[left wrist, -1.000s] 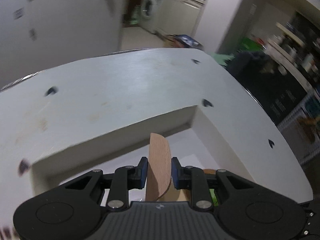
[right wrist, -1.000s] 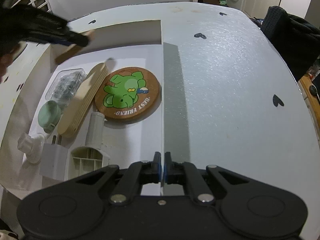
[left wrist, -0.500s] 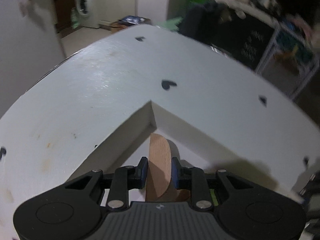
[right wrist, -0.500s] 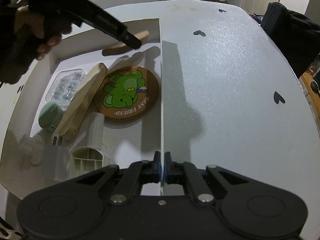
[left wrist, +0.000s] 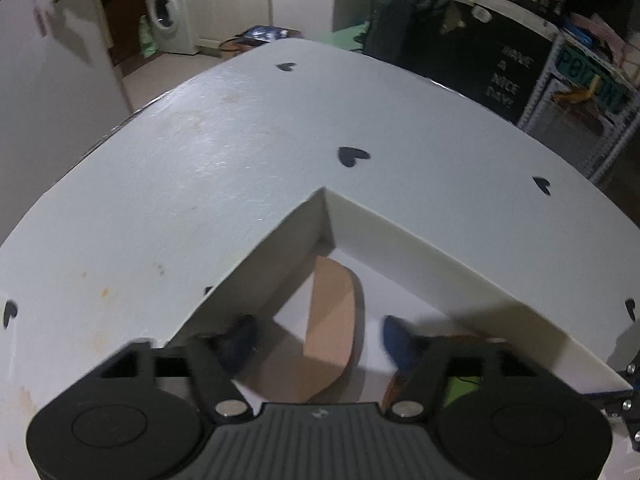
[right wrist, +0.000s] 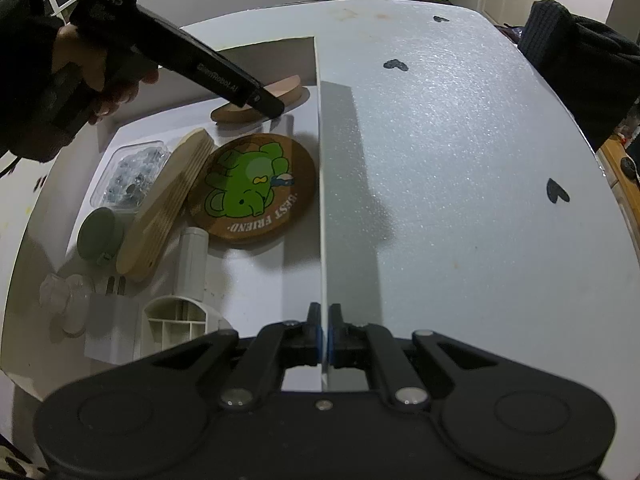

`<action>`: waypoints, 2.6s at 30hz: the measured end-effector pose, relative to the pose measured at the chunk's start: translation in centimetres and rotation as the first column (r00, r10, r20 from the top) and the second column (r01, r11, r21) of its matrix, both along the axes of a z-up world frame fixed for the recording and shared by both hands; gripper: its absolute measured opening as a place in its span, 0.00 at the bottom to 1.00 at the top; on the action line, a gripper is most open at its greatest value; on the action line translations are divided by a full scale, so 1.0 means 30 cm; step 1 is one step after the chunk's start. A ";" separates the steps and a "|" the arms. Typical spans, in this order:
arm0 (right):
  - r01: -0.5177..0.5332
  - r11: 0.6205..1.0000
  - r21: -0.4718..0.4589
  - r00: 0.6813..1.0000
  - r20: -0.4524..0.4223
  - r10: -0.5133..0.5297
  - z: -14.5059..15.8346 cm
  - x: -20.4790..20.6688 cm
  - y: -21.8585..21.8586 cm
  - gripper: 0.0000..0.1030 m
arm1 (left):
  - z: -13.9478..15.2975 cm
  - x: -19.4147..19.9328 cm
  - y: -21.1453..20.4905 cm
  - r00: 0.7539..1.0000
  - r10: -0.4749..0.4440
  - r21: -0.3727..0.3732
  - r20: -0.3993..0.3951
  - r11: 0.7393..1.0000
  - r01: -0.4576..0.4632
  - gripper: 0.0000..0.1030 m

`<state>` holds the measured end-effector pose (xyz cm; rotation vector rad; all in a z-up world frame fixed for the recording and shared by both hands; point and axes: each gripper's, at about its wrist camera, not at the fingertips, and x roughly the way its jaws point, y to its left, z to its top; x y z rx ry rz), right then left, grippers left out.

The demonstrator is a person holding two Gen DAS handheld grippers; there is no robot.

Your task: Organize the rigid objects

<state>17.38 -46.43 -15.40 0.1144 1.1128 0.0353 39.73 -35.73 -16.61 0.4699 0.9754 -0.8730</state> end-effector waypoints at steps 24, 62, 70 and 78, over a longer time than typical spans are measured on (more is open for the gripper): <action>-0.075 0.996 -0.048 0.997 0.011 0.075 0.002 -0.005 0.018 0.04 | 0.411 -0.470 0.480 0.902 0.431 -0.310 0.029 0.862 -0.401 1.00; -0.040 0.998 -0.046 0.907 0.417 0.056 0.465 -0.391 0.223 0.58 | 0.501 -1.128 0.782 0.645 0.757 -0.374 0.106 0.632 -0.679 1.00; -0.018 0.997 -0.073 0.876 0.479 0.051 0.494 -0.581 0.301 0.66 | 0.501 -1.228 0.803 0.657 0.740 -0.357 0.145 0.658 -0.663 1.00; 0.005 0.995 -0.099 0.850 0.525 0.048 0.493 -0.687 0.319 0.83 | 0.495 -1.292 0.815 0.634 0.751 -0.321 0.185 0.656 -0.683 1.00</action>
